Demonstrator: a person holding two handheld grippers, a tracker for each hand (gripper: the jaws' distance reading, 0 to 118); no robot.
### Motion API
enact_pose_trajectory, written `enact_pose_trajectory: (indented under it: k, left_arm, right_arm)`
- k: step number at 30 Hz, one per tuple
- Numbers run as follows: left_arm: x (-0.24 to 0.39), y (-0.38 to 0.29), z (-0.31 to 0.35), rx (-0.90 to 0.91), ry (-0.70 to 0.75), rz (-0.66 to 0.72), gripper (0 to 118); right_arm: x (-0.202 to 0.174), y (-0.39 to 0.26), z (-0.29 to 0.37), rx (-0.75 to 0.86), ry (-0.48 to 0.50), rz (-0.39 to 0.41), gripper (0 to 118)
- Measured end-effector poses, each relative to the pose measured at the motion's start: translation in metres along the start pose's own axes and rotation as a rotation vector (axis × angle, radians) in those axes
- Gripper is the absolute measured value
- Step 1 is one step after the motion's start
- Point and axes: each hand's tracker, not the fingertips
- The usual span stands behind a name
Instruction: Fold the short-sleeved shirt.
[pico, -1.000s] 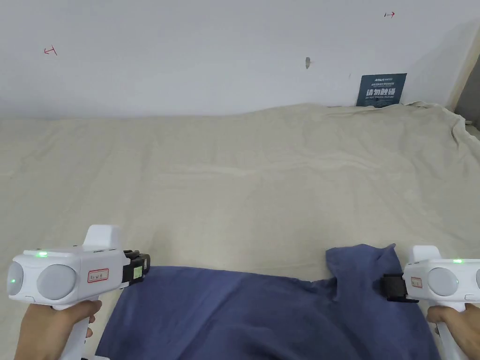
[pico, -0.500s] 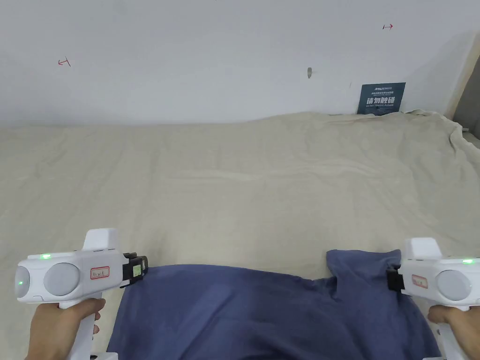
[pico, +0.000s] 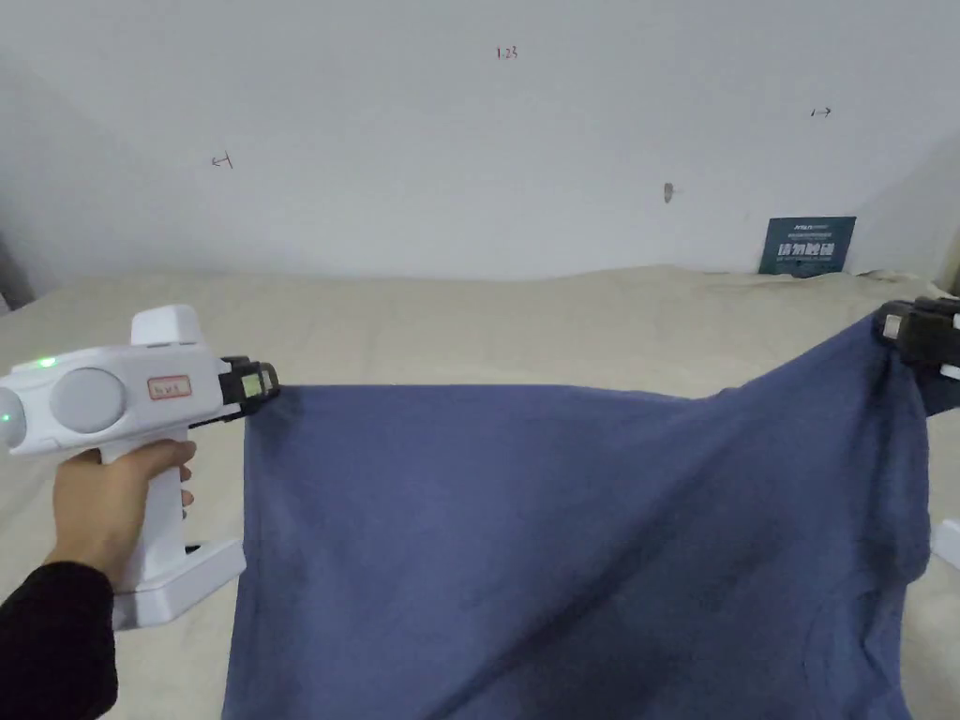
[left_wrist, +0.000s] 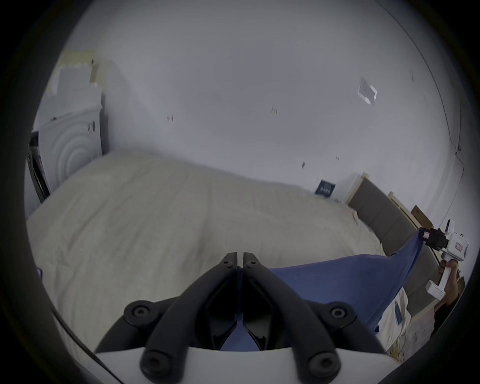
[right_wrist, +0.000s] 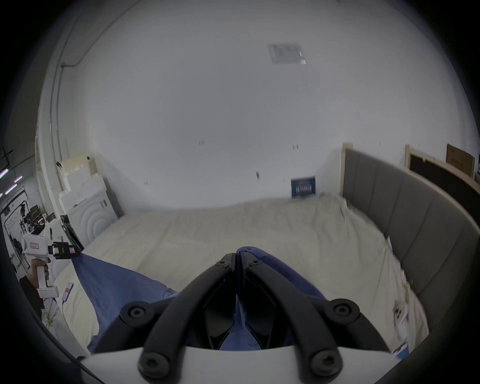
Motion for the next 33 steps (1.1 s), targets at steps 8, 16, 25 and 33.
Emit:
enact_pose_trajectory:
  k: [8,16,25,33]
  left_arm:
    - [0.031,0.106,0.047,0.192,0.028,-0.054,0]
    - [0.061,0.175,0.075,0.293,0.051,-0.105,0]
    - [0.070,0.167,0.049,0.265,0.064,-0.167,0]
    - [0.045,0.094,-0.014,0.094,0.078,-0.149,0]
  right_arm:
    - [-0.016,0.093,0.008,0.178,-0.012,0.049,2]
    - [-0.028,0.169,0.018,0.320,-0.032,0.099,2]
    - [-0.023,0.161,-0.001,0.310,-0.032,0.110,2]
    - [0.003,0.071,-0.044,0.124,-0.044,0.066,2]
